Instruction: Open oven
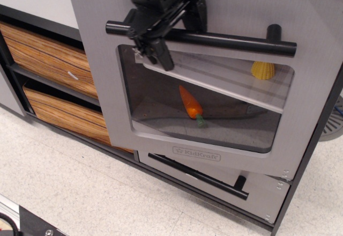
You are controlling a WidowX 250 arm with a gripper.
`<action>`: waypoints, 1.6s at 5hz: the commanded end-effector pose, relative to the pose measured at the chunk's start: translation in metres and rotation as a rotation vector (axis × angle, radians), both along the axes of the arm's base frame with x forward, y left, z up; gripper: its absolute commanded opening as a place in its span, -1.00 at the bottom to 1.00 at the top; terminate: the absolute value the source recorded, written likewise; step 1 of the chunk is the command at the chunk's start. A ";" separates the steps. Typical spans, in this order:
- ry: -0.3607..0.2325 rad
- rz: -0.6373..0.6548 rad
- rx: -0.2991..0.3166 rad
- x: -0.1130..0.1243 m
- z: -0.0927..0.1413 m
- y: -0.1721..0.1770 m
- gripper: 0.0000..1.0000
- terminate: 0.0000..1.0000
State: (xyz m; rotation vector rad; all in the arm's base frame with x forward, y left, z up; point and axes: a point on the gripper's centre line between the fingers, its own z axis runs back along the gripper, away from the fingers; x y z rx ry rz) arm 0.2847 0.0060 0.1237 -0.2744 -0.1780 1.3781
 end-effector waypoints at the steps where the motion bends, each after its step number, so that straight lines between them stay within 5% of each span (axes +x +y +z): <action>1: -0.058 -0.042 -0.011 -0.007 0.028 0.011 1.00 -1.00; 3: -0.045 -0.211 -0.036 -0.047 0.048 0.013 1.00 -1.00; 6: 0.083 -0.366 0.159 -0.093 -0.022 0.080 1.00 -1.00; 8: 0.099 -0.384 0.225 -0.099 -0.032 0.143 1.00 -1.00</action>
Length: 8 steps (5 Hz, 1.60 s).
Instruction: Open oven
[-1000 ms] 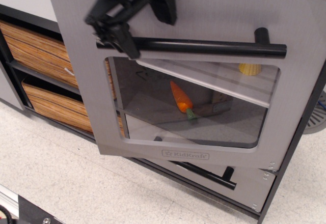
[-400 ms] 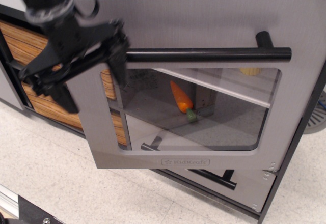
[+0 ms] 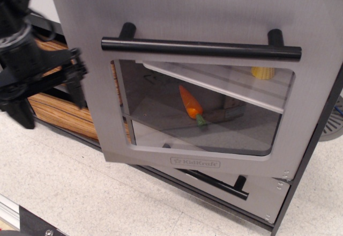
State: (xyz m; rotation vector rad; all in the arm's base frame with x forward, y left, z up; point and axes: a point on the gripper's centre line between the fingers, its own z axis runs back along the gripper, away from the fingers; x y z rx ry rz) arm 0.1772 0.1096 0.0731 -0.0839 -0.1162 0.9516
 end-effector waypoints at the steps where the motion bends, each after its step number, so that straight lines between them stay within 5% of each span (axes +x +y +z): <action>1: -0.064 0.101 0.063 0.020 0.023 0.055 1.00 -1.00; 2: -0.100 0.168 0.030 0.032 0.039 0.065 1.00 -1.00; 3: -0.055 0.215 -0.019 0.040 0.044 0.075 1.00 -1.00; 7: -0.131 0.455 -0.036 0.092 0.083 0.106 1.00 -1.00; 8: -0.072 0.390 -0.024 0.100 0.078 0.093 1.00 -1.00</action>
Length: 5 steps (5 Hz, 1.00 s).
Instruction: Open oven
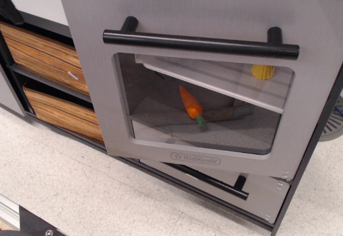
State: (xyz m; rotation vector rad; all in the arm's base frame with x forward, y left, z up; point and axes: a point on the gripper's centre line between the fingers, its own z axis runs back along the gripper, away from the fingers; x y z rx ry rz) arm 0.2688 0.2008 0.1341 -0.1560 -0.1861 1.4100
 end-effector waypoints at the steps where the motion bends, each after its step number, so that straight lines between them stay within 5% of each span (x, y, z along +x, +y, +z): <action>1: 0.014 -0.189 0.052 0.000 0.027 -0.012 1.00 -1.00; 3: 0.017 -0.439 0.051 -0.044 0.030 -0.038 1.00 -1.00; 5: 0.114 -0.629 0.060 -0.084 0.016 -0.059 1.00 -1.00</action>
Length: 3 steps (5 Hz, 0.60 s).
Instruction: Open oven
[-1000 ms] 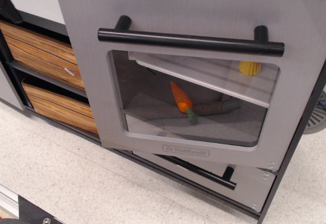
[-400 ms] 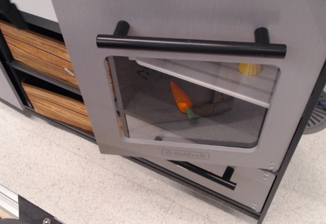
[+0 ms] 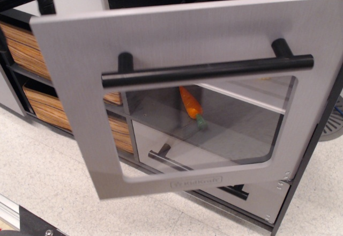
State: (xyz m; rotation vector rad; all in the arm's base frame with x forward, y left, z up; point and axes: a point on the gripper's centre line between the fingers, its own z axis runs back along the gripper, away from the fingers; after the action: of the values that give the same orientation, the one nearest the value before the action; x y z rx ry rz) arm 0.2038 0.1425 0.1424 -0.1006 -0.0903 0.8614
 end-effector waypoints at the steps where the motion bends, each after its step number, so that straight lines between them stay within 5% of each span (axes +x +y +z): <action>1: 0.098 -0.204 0.024 -0.049 -0.010 -0.049 1.00 -1.00; 3: -0.009 -0.207 -0.040 -0.063 -0.011 -0.102 1.00 -1.00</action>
State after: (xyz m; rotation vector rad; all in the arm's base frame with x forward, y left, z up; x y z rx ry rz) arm 0.1353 0.0230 0.1197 -0.1469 -0.0609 0.6474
